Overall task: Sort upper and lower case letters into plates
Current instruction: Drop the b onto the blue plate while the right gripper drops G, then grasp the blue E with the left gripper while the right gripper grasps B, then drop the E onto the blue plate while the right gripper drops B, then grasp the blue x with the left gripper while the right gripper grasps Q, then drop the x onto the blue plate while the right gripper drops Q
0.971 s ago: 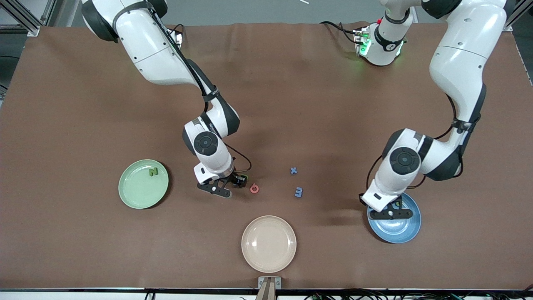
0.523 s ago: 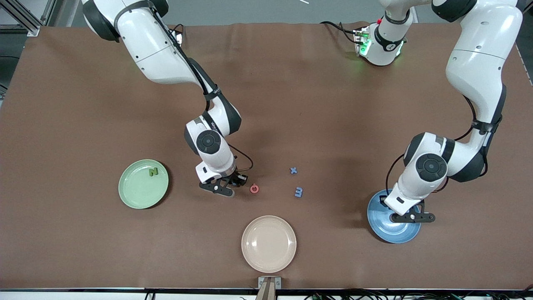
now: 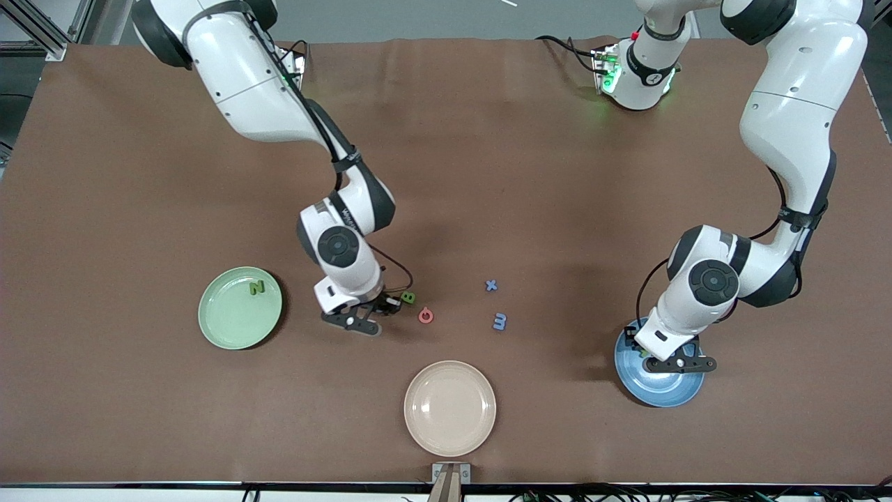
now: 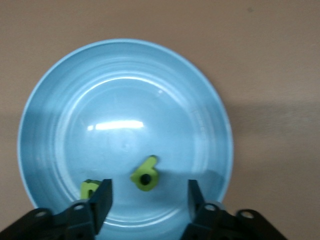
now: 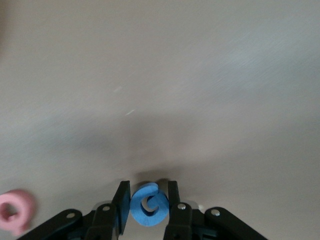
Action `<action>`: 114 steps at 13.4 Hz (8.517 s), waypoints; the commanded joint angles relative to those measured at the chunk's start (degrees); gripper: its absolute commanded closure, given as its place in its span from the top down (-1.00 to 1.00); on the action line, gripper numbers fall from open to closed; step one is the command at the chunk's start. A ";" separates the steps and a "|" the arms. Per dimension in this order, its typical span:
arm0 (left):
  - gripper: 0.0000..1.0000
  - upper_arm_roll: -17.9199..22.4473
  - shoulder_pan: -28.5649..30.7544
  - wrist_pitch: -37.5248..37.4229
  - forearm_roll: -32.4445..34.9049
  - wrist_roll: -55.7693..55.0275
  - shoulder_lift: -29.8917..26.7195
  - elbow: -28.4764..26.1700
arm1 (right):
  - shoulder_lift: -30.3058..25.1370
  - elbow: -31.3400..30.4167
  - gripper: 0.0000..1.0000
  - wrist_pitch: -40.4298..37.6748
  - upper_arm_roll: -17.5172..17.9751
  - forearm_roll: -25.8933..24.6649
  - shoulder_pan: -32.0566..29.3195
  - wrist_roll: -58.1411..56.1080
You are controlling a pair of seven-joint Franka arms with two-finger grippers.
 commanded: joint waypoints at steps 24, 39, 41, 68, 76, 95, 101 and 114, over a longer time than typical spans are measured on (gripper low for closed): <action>0.16 -3.89 -22.45 -1.94 -0.06 -5.98 11.34 14.08 | -13.42 -16.45 1.00 4.06 1.67 -0.08 -7.42 -4.99; -0.96 -2.74 -20.89 -0.69 0.21 -5.37 10.39 14.00 | 3.29 2.90 0.27 3.89 0.97 -2.19 6.93 24.06; -0.99 -3.27 -17.73 -1.31 0.12 -3.97 8.28 13.65 | 3.38 2.90 0.07 3.62 0.88 -4.20 7.37 24.06; 1.00 -16.88 8.40 -17.02 2.67 13.23 5.72 10.31 | -15.95 -23.04 1.00 5.84 1.58 -3.87 -19.35 -26.39; 0.66 -18.92 -6.71 -17.31 3.11 -18.96 7.03 8.99 | -5.00 -0.04 1.00 -2.44 3.69 -0.17 -5.83 8.98; -0.06 -11.97 -18.94 -7.64 4.08 -35.69 10.02 5.12 | 17.09 26.81 0.36 -5.87 0.00 -2.63 9.12 33.91; -0.97 -12.06 -18.50 -8.16 4.08 -36.83 8.97 4.59 | 17.36 26.63 -0.52 -6.04 0.00 -2.63 9.65 32.95; -0.98 -12.15 0.55 -14.93 6.35 -6.11 -0.87 5.21 | -9.42 -4.16 -1.00 -9.77 0.53 -1.58 -12.46 -18.33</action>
